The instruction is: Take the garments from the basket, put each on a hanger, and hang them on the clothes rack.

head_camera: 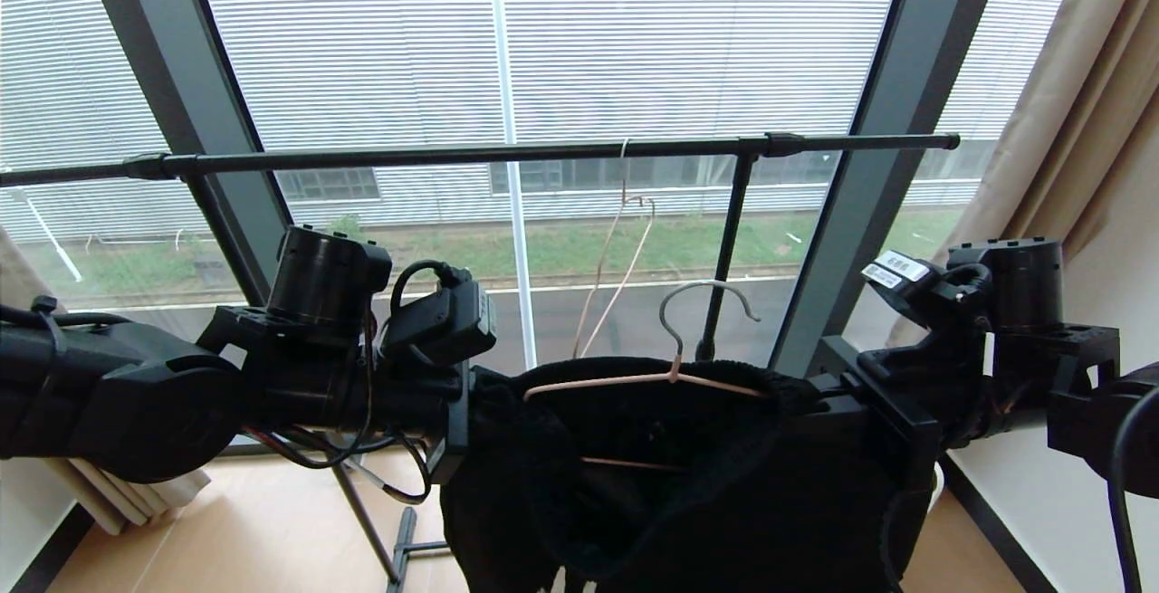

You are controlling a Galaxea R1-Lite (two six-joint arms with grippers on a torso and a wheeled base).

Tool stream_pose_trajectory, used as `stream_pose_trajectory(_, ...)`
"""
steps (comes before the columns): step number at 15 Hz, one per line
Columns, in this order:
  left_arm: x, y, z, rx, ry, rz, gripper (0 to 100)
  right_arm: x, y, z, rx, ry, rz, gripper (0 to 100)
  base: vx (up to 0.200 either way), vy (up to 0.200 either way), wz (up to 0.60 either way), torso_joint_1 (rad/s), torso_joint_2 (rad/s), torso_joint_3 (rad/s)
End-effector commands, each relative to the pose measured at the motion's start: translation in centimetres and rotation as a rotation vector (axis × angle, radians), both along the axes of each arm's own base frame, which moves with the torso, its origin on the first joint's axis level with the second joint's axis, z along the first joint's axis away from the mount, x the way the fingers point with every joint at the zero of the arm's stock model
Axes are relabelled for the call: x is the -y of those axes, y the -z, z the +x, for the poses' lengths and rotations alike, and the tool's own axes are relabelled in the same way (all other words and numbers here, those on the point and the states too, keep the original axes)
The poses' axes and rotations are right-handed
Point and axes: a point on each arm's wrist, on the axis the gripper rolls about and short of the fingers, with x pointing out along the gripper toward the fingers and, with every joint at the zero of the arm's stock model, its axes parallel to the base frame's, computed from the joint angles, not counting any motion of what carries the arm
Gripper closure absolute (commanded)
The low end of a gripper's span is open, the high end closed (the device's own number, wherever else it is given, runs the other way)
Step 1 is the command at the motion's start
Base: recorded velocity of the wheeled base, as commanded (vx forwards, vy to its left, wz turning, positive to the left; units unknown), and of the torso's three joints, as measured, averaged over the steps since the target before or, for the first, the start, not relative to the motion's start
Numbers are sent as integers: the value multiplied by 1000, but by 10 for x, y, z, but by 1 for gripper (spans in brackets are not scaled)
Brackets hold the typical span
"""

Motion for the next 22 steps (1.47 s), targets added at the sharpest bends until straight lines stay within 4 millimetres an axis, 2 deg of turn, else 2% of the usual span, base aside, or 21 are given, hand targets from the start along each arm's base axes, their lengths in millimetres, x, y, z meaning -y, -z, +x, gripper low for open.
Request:
stream_pose_trajectory(1,0,-1,0,2,-1,-1,100,0,1,1,-3,6,-4,100,0,0,0,0,0,0)
stream_pose_trajectory(5,-1,-2,-1,5,-4,-2,100,0,6,4,-15,16,-14,100,0,0,0,0,0,0)
stream_pose_trajectory(6,-3,-3,-1,9,-9,-4,100,0,5,4,-5,17,-14,0,0,0,0,0,0,0)
stream_pose_trajectory(8,-7,-6,-1,12,-25,-10,100,2,5,5,11,25,-14,0,0,0,0,0,0,0)
stream_pose_trajectory(10,-16,-10,-1,15,-56,-18,100,16,4,10,71,63,-14,0,0,0,0,0,0,0)
stream_pose_trajectory(16,-36,-20,-4,40,-119,-32,100,28,3,14,160,98,-21,0,0,0,0,0,0,0)
stream_pose_trajectory(22,-48,-24,-17,-66,-194,-82,100,30,7,21,304,190,-41,0,0,0,0,0,0,0)
